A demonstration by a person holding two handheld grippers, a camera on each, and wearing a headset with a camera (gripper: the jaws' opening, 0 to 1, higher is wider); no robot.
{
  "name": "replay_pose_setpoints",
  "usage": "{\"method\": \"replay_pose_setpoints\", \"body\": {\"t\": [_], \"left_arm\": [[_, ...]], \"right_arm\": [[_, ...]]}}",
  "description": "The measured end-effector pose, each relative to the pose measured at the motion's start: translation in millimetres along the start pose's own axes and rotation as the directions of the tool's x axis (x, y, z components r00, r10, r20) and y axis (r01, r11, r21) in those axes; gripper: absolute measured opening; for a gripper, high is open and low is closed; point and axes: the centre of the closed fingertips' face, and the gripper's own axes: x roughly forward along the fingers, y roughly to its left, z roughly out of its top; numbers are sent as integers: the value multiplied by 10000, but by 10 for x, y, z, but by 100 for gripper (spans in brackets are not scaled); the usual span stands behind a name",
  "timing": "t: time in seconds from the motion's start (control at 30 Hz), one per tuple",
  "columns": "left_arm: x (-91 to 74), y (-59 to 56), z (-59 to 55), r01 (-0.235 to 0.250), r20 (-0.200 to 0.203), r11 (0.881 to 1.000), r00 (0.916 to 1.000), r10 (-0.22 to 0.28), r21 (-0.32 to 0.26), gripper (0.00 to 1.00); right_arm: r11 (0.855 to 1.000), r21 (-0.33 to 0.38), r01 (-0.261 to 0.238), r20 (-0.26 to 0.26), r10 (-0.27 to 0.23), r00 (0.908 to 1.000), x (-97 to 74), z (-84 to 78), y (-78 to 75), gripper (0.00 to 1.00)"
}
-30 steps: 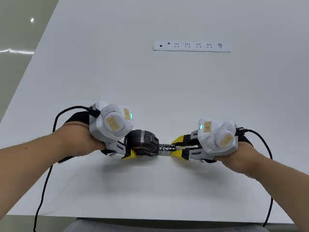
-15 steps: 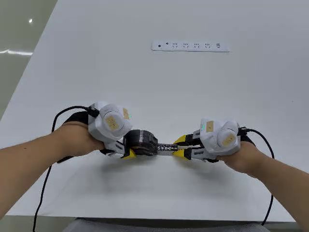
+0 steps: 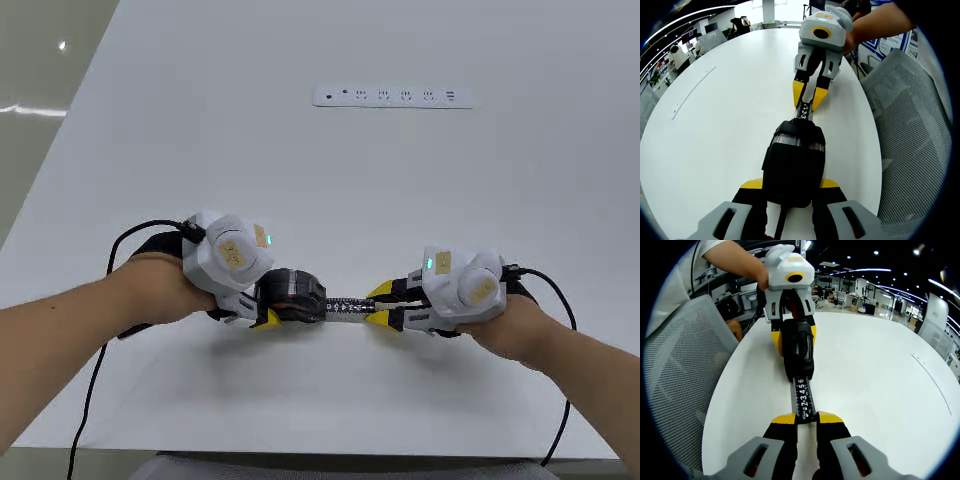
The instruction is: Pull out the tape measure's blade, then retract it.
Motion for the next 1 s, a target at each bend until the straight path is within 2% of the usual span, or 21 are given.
{"method": "replay_pose_setpoints", "body": {"t": [1.0], "left_arm": [[1,-3,6,-17,-19,10000,10000,17,-27,32]], "right_arm": [[9999,47,148,-182,-147,9997,-183,-154,-43,9]]}}
